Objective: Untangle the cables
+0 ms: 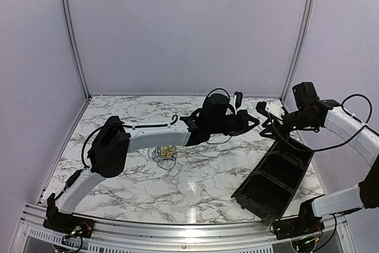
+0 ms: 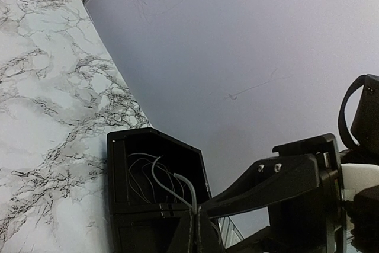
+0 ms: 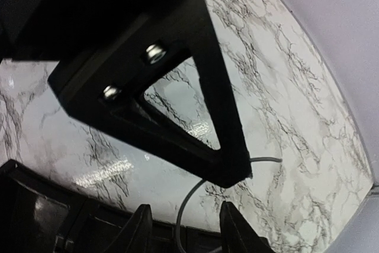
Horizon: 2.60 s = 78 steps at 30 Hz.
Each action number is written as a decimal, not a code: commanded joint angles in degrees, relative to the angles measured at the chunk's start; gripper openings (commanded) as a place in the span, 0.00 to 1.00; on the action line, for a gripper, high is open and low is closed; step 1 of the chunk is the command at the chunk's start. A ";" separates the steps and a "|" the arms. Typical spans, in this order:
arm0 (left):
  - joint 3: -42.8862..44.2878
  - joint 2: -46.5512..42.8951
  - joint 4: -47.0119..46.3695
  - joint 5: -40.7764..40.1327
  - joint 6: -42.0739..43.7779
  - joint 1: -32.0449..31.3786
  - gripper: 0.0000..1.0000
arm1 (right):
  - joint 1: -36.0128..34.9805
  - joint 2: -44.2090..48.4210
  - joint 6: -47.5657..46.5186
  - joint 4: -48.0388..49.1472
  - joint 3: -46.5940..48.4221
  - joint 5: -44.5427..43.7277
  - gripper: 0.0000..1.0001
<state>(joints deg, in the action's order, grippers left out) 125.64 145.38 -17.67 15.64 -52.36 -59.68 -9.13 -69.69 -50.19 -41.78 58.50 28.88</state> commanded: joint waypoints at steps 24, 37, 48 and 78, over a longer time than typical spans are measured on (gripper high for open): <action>-23.27 -11.26 -9.89 2.19 -0.02 2.99 0.40 | 17.31 2.79 -6.54 -10.04 -6.10 -19.08 0.00; -26.31 -13.38 -11.20 3.90 1.64 3.60 0.44 | 17.74 -4.88 -3.32 -13.41 -2.61 -21.18 0.25; -40.15 -26.15 -11.01 3.19 7.47 10.70 0.45 | 17.24 1.21 -2.07 -19.46 6.66 -15.13 0.57; -55.03 -41.85 12.72 -5.83 25.96 10.20 0.44 | 11.06 10.45 1.17 -28.48 -5.51 -29.92 0.55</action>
<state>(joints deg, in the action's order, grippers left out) 71.13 105.38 -6.90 11.22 -28.88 -49.41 1.87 -58.24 -51.68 -66.94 53.52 -0.27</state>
